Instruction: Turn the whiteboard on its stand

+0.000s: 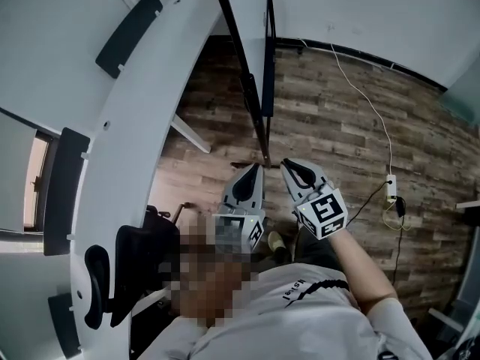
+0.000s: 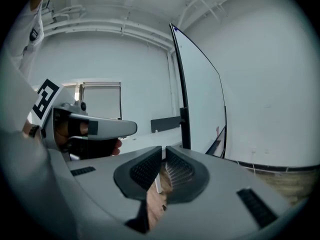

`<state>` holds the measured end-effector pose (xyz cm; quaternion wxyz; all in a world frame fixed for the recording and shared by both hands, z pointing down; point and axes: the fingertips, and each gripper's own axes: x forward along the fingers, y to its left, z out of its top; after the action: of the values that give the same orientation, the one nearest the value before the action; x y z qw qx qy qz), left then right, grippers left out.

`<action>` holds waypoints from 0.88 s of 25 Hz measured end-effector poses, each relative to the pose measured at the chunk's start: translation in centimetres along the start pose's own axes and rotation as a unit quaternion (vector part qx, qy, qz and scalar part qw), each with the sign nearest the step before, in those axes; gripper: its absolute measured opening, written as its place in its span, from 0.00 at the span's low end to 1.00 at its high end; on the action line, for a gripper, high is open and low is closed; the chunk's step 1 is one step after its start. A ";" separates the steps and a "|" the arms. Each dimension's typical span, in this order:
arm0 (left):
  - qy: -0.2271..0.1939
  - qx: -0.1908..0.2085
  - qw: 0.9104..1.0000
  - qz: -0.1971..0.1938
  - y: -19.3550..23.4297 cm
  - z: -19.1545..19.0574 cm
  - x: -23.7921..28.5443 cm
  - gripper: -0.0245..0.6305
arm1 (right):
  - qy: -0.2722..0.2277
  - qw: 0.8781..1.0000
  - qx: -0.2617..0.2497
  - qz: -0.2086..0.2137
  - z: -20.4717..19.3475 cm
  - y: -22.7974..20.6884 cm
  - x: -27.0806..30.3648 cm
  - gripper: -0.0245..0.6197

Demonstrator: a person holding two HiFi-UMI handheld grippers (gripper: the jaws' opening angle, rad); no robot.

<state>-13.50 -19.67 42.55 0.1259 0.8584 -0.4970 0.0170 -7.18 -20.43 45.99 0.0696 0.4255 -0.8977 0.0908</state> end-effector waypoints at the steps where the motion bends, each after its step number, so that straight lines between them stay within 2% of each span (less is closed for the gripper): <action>1: 0.002 -0.001 1.000 0.000 0.4 -0.2 0.5 0.06 | 0.005 1.000 0.002 0.002 -0.5 -0.5 0.7 0.06; 5: 0.004 -0.002 1.000 0.006 2.0 -0.3 2.7 0.06 | 0.028 0.999 0.003 0.015 -2.9 -2.5 4.0 0.07; 8: 0.002 -0.002 1.000 0.020 3.7 -0.2 4.7 0.06 | 0.054 0.998 0.008 0.030 -5.4 -4.4 7.0 0.15; 13: -0.001 -0.002 0.999 0.049 6.8 -0.2 8.0 0.06 | 0.092 0.994 0.010 0.051 -9.2 -7.4 12.0 0.17; 22: 0.018 -0.029 0.994 0.099 11.5 -2.0 13.1 0.06 | 0.170 0.980 0.000 0.105 -16.6 -10.9 19.2 0.19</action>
<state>-16.54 -35.81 48.80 0.1571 0.8004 -0.5778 0.0304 -9.96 -37.96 67.16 0.2114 0.3070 -0.9124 0.1690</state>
